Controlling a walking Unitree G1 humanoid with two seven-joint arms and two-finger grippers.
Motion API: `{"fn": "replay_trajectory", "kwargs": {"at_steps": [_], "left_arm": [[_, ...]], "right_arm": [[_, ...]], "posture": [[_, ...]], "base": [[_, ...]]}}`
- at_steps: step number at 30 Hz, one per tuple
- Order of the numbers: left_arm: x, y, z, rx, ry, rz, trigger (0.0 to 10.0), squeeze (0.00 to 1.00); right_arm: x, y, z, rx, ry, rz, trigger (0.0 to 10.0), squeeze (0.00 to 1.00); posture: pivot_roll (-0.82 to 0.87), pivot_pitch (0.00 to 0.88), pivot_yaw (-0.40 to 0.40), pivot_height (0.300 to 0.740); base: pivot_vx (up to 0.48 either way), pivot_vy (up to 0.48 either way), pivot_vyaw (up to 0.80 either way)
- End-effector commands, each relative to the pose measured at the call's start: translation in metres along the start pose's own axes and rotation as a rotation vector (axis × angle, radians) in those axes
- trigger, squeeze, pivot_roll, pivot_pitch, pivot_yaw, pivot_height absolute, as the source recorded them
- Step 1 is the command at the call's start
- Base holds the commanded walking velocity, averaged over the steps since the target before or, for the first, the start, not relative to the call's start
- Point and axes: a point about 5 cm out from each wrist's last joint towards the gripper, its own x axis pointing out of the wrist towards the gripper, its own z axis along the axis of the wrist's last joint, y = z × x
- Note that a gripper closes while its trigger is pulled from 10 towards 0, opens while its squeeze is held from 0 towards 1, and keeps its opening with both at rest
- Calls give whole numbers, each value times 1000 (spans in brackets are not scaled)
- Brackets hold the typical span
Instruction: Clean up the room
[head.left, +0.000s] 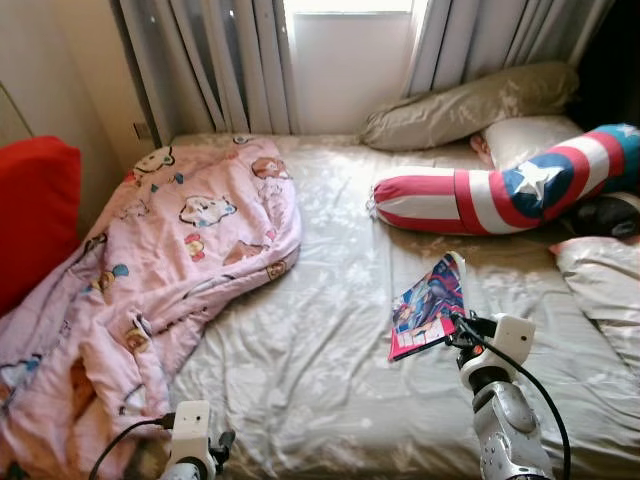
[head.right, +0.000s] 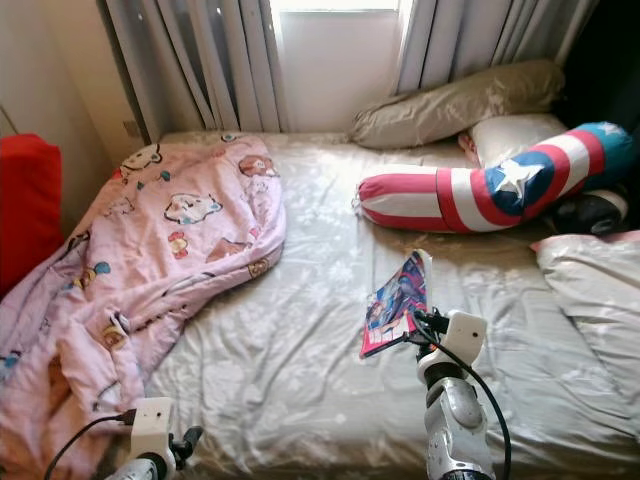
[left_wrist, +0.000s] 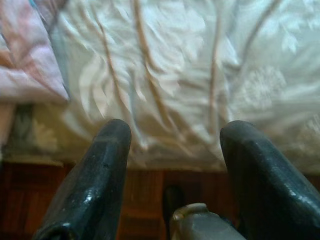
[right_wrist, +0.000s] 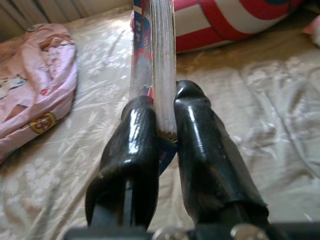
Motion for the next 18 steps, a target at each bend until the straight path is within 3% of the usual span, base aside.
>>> {"fn": "replay_trajectory", "kwargs": {"at_steps": [1,18], "left_arm": [[0,3,0,12,11,4,10000,0],[0,2,0,17,11,-1,10000,0]], "right_arm": [[5,6,10,7,-43,22,10000,0],[4,9,8,11,-33,66,10000,0]], "posture": [[68,0,-12,740],[68,0,-13,740]], "base": [[0,-382,0],[0,-370,0]]}}
